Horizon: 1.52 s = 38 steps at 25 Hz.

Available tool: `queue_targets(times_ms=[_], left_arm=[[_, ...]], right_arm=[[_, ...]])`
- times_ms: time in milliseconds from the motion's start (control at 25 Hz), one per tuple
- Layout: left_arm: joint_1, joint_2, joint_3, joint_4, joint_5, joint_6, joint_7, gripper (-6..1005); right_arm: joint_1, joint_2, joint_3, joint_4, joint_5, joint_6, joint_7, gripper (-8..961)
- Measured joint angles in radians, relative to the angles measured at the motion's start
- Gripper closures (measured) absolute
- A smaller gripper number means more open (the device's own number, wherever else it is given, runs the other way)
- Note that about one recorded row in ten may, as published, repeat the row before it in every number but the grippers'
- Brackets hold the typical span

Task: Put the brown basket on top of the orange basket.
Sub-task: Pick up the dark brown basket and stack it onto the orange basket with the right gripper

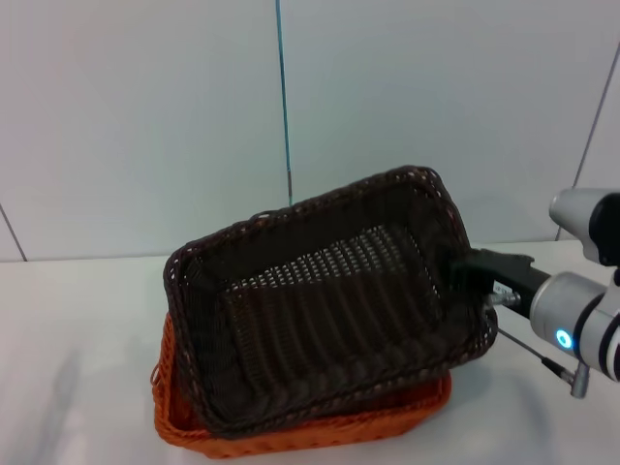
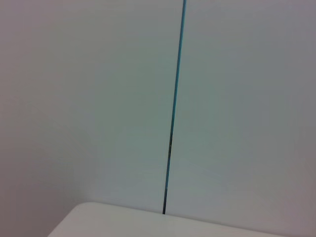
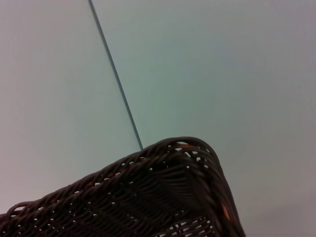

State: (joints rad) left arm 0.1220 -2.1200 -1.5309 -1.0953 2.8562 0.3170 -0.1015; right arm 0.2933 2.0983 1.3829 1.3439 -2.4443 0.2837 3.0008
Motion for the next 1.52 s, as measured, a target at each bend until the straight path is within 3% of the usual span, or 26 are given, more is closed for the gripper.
queue_targets(times_ms=[240, 520, 680, 1520], left_arm=[[0.001, 0.001, -0.006, -0.007, 0.000, -0.016, 0.003, 204], [0.008, -0.001, -0.021, -0.041, 0.000, -0.062, 0.033, 203], [0.002, -0.004, -0.029, -0.059, 0.000, -0.096, 0.084, 202], [-0.004, -0.006, -0.042, -0.057, -0.001, -0.108, 0.082, 203]], right_arm=[[0.021, 0.001, -0.013, 0.034, 0.009, -0.074, 0.000, 808], [-0.005, -0.002, -0.041, 0.053, 0.232, -0.146, 0.000, 808], [-0.041, -0.005, -0.092, 0.042, 0.281, -0.236, 0.000, 808], [-0.057, -0.012, -0.140, -0.011, 0.400, -0.171, 0.000, 808]])
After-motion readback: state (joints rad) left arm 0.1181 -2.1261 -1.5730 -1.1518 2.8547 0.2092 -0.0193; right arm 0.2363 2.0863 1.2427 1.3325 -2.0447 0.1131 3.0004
